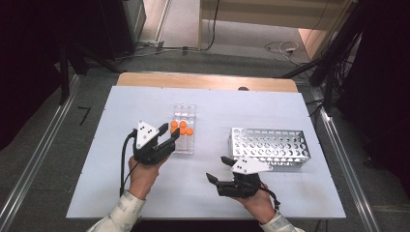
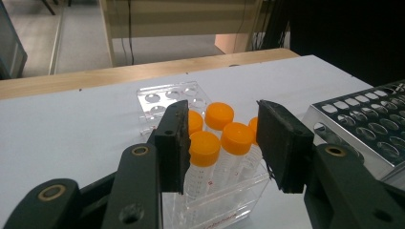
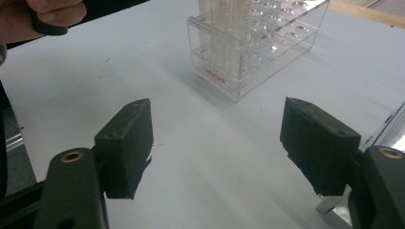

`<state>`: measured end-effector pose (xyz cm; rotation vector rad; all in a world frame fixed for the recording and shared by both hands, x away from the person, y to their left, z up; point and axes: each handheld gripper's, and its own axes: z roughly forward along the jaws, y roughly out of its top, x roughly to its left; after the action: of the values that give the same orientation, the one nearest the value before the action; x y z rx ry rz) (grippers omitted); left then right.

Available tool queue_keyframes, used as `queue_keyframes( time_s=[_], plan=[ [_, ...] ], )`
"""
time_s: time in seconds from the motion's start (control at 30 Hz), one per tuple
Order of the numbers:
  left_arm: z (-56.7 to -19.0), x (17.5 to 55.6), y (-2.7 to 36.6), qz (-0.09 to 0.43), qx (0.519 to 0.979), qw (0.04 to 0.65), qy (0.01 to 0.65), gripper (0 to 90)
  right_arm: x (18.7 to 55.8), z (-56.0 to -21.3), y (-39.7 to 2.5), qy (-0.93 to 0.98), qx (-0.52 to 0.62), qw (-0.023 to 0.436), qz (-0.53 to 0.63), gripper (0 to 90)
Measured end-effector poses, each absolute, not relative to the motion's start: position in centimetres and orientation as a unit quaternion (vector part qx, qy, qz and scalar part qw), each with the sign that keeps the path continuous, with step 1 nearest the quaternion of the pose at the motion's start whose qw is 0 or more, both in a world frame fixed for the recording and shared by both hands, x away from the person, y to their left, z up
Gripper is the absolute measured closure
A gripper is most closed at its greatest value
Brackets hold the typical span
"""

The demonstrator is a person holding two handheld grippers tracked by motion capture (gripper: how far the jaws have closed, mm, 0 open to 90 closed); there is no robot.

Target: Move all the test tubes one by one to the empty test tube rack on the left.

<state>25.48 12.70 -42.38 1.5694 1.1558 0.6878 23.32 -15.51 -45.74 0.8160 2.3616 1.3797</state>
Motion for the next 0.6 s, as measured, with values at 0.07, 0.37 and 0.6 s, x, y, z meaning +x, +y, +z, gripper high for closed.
queue_keyframes(
  time_s=[0.07, 0.37, 0.6],
  plan=[
    [-42.4, 25.3, 12.9, 0.284, 0.654, 0.510, 0.481, 51.9, 23.3, -45.7, -15.6, 0.819, 0.284, 0.143, 0.478, 25.4],
    [-42.9, 24.0, 14.0, 0.278, 0.653, 0.506, 0.490, 45.4, 23.4, -45.6, -15.9, 0.816, 0.286, 0.147, 0.480, 25.4],
    [-43.8, 23.3, 15.0, 0.282, 0.651, 0.493, 0.504, 40.2, 23.4, -45.5, -16.8, 0.812, 0.293, 0.154, 0.480, 25.4]
  ],
)
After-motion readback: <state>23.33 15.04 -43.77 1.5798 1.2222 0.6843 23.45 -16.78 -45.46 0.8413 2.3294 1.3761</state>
